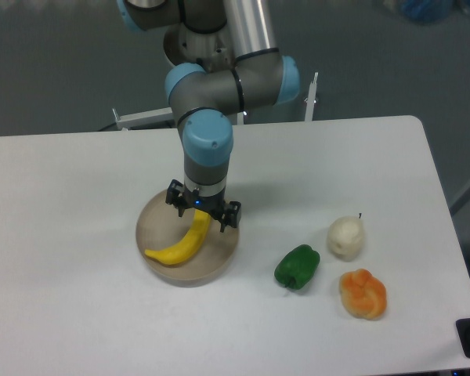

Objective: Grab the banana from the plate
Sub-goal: 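Lower the open gripper onto the yellow banana and close on it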

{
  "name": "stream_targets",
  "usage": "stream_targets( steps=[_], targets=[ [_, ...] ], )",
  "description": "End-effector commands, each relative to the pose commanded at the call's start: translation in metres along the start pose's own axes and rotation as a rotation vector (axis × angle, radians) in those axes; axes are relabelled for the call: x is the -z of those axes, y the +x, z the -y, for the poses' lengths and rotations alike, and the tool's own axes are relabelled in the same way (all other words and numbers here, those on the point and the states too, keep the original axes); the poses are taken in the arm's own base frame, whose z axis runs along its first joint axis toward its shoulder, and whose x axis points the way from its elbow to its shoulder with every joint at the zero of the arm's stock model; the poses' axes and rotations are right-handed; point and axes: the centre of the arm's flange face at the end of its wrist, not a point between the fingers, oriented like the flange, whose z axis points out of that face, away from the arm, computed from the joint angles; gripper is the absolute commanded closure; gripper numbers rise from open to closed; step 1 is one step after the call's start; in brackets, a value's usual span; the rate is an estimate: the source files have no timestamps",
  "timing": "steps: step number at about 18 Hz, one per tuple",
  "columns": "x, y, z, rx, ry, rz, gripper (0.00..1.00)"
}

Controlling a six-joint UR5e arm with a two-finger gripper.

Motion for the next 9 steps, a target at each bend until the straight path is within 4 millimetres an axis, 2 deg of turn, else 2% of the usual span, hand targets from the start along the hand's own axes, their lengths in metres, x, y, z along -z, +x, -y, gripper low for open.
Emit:
stream_targets(
  steps=[7,9],
  targets=[
    [-0.013,0.006,0.002,-0.012,-0.017,-0.007,0.00],
    [-0.017,0.005,0.002,-0.012,-0.031,0.000,0.13]
  ],
)
